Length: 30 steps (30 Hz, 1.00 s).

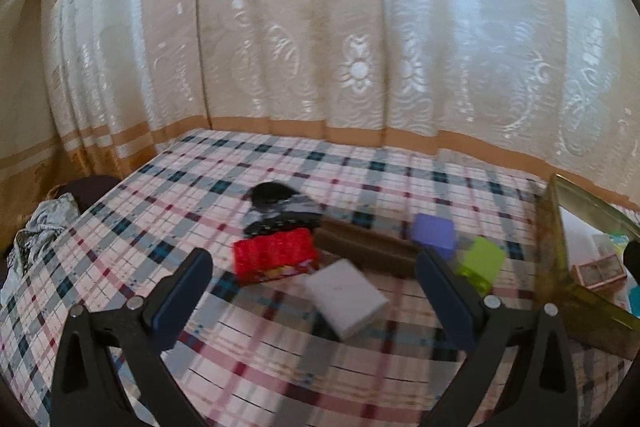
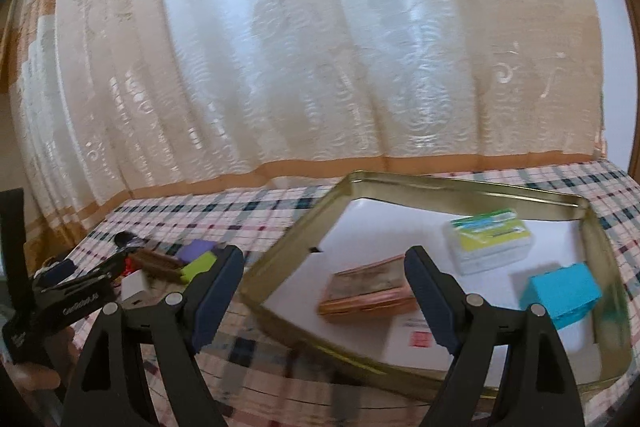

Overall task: Organize rigid objects
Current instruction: 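Move both tools away from the tray toward the white block and green cube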

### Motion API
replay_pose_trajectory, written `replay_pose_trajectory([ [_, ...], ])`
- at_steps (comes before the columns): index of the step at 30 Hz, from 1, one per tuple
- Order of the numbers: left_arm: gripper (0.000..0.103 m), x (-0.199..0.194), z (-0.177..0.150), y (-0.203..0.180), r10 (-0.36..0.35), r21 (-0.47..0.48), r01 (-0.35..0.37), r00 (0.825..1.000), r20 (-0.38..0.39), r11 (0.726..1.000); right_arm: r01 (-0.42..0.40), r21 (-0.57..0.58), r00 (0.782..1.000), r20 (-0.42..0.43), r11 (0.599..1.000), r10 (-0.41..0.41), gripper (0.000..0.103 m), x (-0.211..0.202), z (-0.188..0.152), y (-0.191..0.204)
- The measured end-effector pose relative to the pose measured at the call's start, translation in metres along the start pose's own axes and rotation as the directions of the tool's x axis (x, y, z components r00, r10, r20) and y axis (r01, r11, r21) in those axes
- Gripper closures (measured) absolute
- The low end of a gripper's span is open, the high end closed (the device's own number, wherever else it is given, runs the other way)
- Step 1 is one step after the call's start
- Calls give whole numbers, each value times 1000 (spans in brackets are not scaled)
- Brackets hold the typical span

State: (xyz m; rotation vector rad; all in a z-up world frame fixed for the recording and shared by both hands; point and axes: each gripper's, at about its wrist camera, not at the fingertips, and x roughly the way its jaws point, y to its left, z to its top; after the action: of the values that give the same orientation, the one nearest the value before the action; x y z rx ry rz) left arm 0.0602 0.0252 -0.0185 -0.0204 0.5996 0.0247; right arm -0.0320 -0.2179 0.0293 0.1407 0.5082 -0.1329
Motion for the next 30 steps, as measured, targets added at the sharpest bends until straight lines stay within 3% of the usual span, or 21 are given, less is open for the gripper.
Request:
replay_pose_trajectory([
  [9,0,23,2,26,6,-89,-14,996,-90,996,-70,-46,997,-28,996,69,18,15,-4,44],
  [18,0,38,3,0,23,34,-18,987,-157,999,-103,-136,995,-19,985,102,18,11,-11,64],
  [25,3,59,1,-5,-44,38,56,964,-264,998,-131,-140,991,-39,981,126,18,10,-14,66],
  [28,12,67,-5,3,-93,-11,94,942,-323,995,-139,-125,990,-48,982,134,18,10,-14,64],
  [30,20,62,-7,5,-100,-1,105,945,-313,994,-138,-116,990,-54,984,132,18,9,-14,62],
])
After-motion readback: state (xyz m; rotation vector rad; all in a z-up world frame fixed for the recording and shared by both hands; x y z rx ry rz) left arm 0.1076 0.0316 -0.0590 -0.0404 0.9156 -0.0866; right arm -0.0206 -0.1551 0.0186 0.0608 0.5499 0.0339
